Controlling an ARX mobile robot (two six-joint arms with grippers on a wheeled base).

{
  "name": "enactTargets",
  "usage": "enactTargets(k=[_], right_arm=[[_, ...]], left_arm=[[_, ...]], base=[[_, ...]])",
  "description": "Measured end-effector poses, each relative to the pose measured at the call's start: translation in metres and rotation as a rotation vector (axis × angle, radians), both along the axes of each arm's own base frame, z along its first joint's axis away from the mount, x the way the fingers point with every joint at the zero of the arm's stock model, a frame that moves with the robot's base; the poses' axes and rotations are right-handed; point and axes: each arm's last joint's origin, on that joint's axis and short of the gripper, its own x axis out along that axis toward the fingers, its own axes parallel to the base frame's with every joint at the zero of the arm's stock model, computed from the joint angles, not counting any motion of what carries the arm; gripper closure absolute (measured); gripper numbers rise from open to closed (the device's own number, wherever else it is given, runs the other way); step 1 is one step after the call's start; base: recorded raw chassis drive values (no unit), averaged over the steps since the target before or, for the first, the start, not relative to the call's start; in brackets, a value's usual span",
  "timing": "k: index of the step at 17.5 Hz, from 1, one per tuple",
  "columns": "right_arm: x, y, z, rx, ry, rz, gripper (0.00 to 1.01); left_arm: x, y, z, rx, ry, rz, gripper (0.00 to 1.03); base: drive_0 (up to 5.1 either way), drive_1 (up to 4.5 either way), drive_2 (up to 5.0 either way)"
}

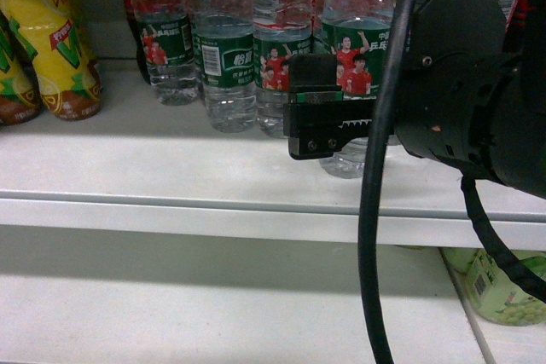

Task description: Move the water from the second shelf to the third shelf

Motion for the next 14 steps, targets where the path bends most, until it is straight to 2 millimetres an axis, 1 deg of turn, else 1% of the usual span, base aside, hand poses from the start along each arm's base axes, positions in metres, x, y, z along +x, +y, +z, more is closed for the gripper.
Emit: enactTargets(k=[7,11,12,14], right_arm=[[0.032,0.014,0.007,0.002,-0.005,-0.088,0.03],[0.046,0.018,0.009,-0.007,-0.017,-0.145,0.03],[0.047,0.018,0.008,-0.009,-0.018,-0.153,0.04],[0.047,0.018,0.008,-0.012,-0.020,-0.164,0.24]], left_arm=[[0.000,0.000,0.000,0.000,0.000,0.000,0.05],[0.000,0.000,0.000,0.000,0.000,0.000,0.05],[0.000,0.000,0.000,0.000,0.000,0.000,0.05],[0.000,0.000,0.000,0.000,0.000,0.000,0.05]], base=[[0.0,0.00,0.0],[0.0,0.00,0.0],[0.0,0.00,0.0],[0.0,0.00,0.0]])
